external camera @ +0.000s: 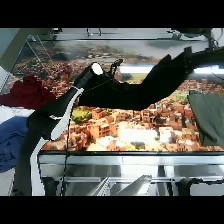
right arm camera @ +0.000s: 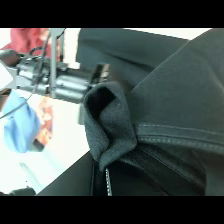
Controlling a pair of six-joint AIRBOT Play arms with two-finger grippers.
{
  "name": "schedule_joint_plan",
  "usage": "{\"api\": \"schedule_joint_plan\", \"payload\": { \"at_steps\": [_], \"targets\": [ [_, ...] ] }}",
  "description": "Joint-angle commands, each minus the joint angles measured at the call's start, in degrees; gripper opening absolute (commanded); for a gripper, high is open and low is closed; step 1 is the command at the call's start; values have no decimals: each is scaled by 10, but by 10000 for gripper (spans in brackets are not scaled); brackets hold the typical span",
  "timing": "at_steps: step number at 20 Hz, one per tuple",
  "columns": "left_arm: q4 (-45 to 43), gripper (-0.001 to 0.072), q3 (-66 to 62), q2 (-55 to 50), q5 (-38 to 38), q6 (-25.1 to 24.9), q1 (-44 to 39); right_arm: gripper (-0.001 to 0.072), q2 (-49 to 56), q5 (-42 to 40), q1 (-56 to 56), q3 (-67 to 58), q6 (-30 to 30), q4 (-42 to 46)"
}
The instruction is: Fold the shirts.
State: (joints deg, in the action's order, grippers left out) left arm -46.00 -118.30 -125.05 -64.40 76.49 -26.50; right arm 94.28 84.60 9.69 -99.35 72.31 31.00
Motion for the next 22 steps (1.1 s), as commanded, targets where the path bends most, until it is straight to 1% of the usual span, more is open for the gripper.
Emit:
{"api": "schedule_joint_plan", "payload": {
  "at_steps": [1,2,5,8,10,12,14,16,19,22],
  "targets": [
    [27,22,25,-1,44,-3,1,19,0,-28,-52,-7,43,-11],
    [29,22,24,-14,45,-3,1,19,0,-36,-63,-8,45,-15],
    [102,22,5,-55,61,-7,-2,19,0,-75,-102,-9,58,-30],
    [148,21,5,-78,73,-9,-12,19,0,-110,-137,-9,79,-58],
    [147,21,10,-79,75,-9,-15,19,0,-129,-156,-9,79,-69],
    [147,21,10,-76,61,-9,-17,20,2,-147,-173,-9,79,-69],
    [147,21,9,-67,19,-9,-9,20,4,-163,-184,-9,79,-68],
    [147,15,9,-40,-52,-10,21,19,7,-168,-187,-9,79,-68],
    [146,13,10,30,-169,-10,113,20,15,-173,-189,-8,79,-69],
    [146,13,10,106,-227,-10,230,20,32,-225,-208,-9,79,-69]
  ]
}}
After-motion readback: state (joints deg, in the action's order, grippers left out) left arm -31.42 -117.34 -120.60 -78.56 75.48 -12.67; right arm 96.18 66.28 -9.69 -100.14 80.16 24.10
